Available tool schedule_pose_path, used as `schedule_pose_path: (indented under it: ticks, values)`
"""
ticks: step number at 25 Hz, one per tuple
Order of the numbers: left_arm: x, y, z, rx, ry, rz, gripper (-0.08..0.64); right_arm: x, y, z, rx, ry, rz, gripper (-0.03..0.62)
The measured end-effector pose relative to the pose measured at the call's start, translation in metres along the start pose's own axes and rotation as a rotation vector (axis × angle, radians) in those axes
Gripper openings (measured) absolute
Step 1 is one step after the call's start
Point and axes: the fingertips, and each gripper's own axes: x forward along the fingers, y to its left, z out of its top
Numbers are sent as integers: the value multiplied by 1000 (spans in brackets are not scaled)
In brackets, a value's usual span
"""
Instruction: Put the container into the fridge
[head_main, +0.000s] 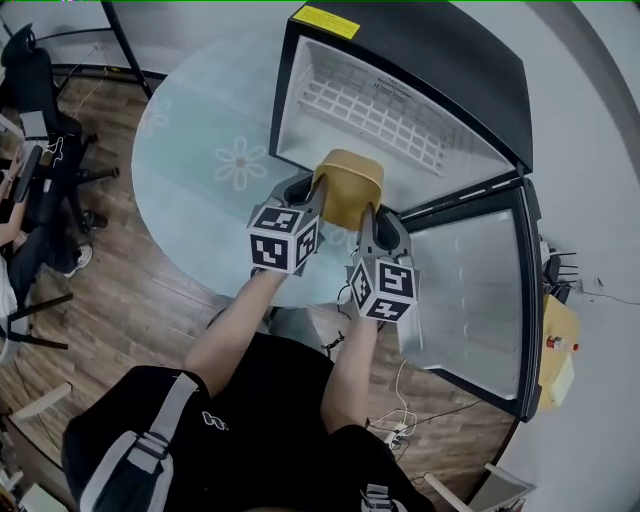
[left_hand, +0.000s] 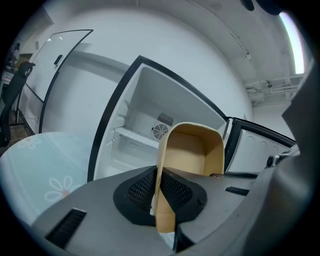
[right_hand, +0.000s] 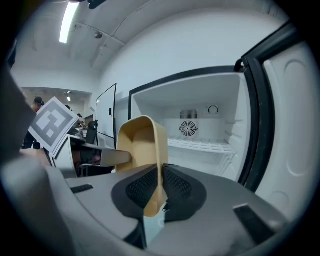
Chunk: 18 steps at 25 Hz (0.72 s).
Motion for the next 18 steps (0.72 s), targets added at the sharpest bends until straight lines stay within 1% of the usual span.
schedule_pose_path:
  ticks: [5, 8, 13, 16, 18]
  values:
    - [18, 23, -19, -30, 60, 37, 17, 27, 0, -23, 16, 64, 19, 35]
    - [28, 31, -30, -46, 86, 42, 18, 38, -3, -35, 40, 90, 25, 35]
    - [50, 32, -40, -73, 119, 25, 19, 48, -17, -48, 78, 124, 26, 40]
    - [65, 27, -44, -66, 133, 6, 20, 54, -32, -51, 101, 131, 9, 40]
    - [75, 25, -49, -75, 143, -1, 21, 58, -41, -55, 113, 146, 3, 40]
